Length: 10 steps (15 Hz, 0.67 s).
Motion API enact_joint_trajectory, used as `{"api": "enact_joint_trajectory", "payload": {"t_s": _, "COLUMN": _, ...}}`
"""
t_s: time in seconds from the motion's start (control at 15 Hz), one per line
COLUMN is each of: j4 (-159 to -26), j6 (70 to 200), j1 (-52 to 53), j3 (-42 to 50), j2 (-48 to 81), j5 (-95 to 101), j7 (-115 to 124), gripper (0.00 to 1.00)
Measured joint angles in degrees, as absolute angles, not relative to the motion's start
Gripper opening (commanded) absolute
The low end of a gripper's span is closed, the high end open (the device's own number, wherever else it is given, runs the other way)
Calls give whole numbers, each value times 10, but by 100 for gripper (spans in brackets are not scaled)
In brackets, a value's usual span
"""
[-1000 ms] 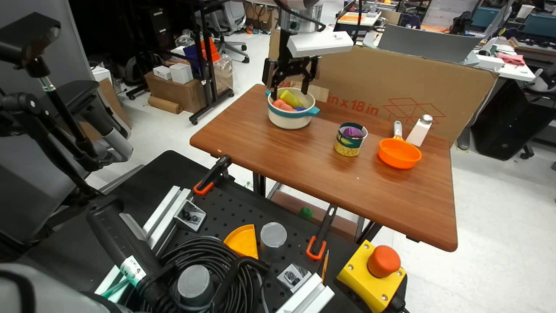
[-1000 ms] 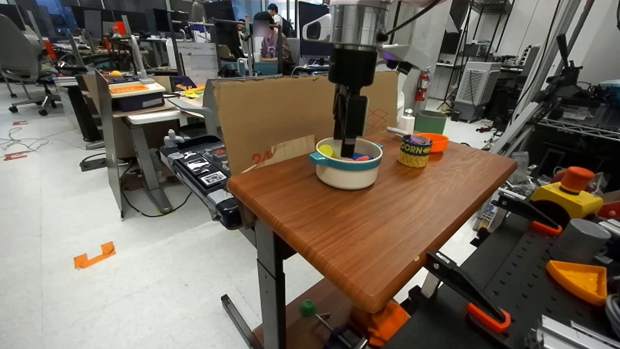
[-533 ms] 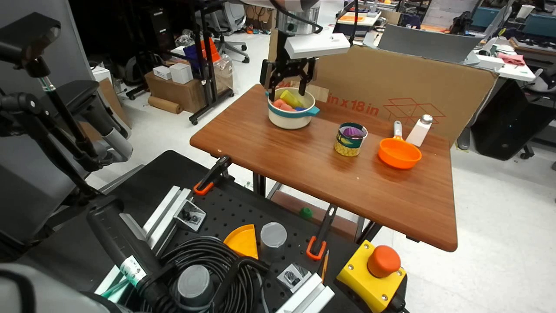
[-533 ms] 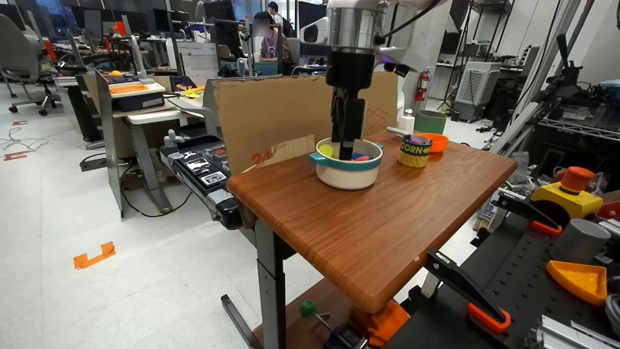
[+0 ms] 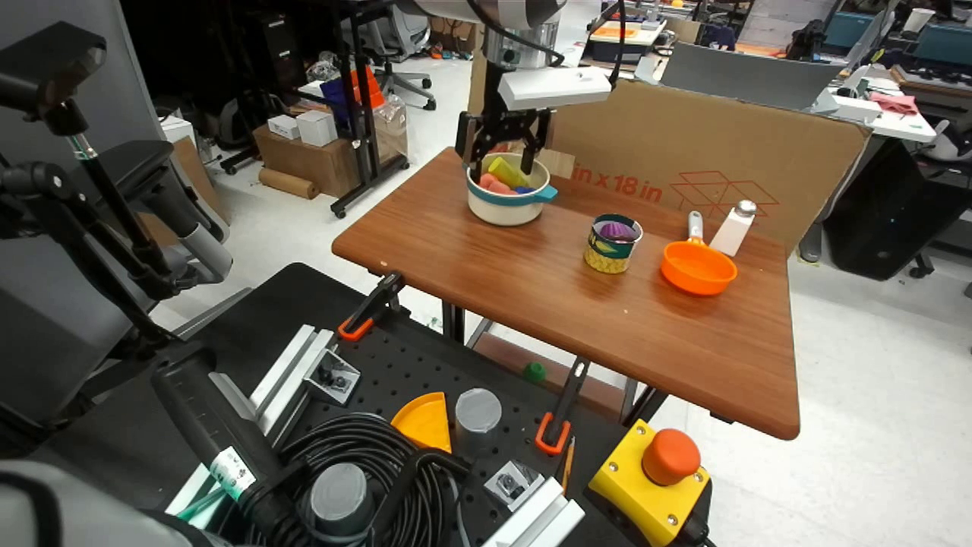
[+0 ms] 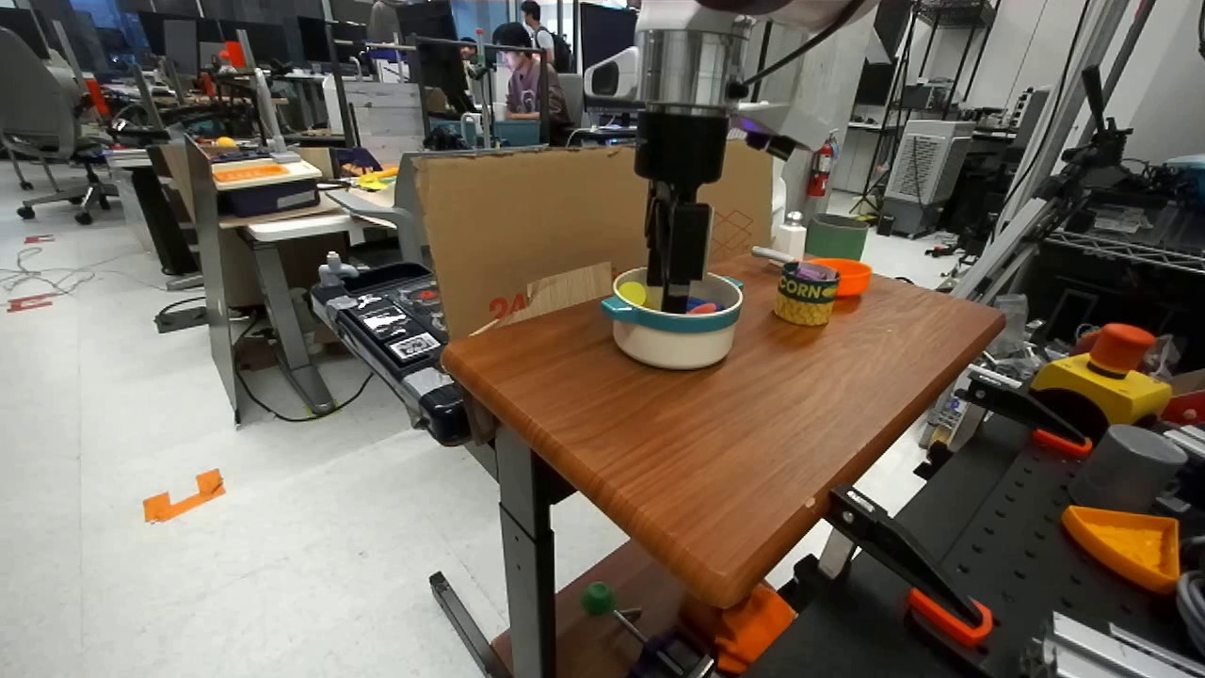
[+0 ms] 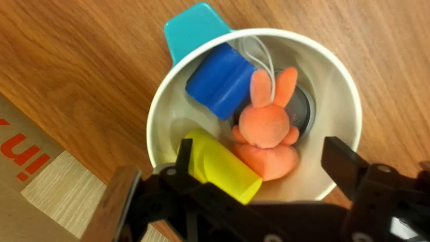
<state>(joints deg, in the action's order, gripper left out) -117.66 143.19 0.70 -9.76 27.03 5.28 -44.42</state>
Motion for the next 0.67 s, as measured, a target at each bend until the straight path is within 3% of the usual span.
{"api": "enact_joint_trajectory", "payload": {"t_s": 0.53, "j4": -1164, "j6": 1427, "j1": 6, "j3": -97, "j2": 289, "j5": 53, "j7": -444, "gripper": 4}}
{"api": "enact_joint_trajectory", "payload": {"t_s": 0.67, "j4": -1162, "j6": 1426, "j1": 6, "j3": -97, "j2": 291, "j5": 53, "j7": -444, "gripper": 0}}
